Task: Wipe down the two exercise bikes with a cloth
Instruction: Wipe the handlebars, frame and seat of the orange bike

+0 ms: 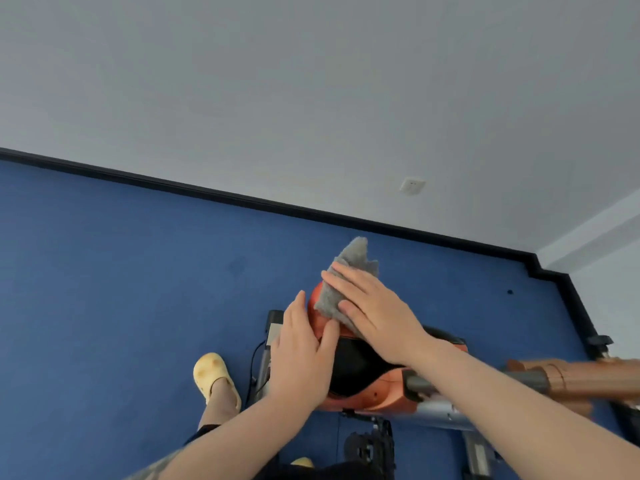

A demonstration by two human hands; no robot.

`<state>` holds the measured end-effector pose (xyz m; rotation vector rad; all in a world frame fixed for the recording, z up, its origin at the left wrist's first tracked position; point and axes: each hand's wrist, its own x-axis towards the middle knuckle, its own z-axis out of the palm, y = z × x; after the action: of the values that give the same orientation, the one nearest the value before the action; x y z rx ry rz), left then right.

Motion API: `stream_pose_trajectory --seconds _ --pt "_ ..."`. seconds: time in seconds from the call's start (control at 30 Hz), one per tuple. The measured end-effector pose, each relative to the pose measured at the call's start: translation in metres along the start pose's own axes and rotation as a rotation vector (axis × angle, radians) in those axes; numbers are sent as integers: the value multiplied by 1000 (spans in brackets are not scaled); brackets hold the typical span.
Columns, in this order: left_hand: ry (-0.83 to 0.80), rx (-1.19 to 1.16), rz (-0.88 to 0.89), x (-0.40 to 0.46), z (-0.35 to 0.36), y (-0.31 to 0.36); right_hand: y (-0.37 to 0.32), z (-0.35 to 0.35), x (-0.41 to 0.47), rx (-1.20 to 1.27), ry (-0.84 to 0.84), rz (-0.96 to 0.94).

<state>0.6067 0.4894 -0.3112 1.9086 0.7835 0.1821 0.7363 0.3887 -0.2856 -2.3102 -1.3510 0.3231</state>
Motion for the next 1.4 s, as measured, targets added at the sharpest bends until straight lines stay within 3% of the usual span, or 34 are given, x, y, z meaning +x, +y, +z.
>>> stream_pose_trajectory --seconds 0.1,0.17,0.27,0.33,0.37,0.4,0.47,0.53,0.57,0.63,0.7,0.77,0.87,0.93,1.03,1.1,1.27,1.4 --pt "-63 96 -22 -5 -3 -6 10 -11 37 152 -145 350" --pt "-103 106 -41 -11 -6 -9 -5 -6 60 27 -208 394" --pt "-129 164 -17 -14 -11 -9 -34 4 57 -250 -129 5" --pt "-151 233 15 -13 -15 -7 -37 0 49 -315 -206 -273" --pt "-161 262 19 -13 -16 -7 -35 -5 52 -278 -277 -325" --pt "-164 283 17 -13 -17 -7 -34 -10 58 -217 -341 -280" --pt "-159 296 -4 -12 -17 -6 -34 -18 79 -121 -431 -14" --pt "-153 276 -18 -13 -16 -6 -41 -13 93 -206 -514 150" --pt "-149 269 -17 -14 -16 -6 -46 -7 94 -336 -537 94" --pt "-142 275 -3 -16 -14 -9 -55 6 81 -540 -466 -191" --pt "-141 263 -8 -16 -14 -9 -47 7 68 -501 -353 -359" --pt "-148 232 -24 -14 -15 -9 -35 -5 69 -275 -321 -240" --pt "-167 245 -25 -15 -17 -8 -25 -11 78 -32 -343 125" --pt "-162 248 -35 -15 -17 -7 -33 -5 84 -217 -417 135" --pt "-158 272 -37 -16 -18 -6 -42 5 82 -407 -423 -41" --pt "-162 309 -34 -15 -18 -7 -36 2 80 -232 -388 25" --pt "-131 349 25 -15 -18 -5 -12 -10 91 172 -390 473" --pt "-101 349 213 -13 -23 -4 -5 -7 84 317 -338 642"
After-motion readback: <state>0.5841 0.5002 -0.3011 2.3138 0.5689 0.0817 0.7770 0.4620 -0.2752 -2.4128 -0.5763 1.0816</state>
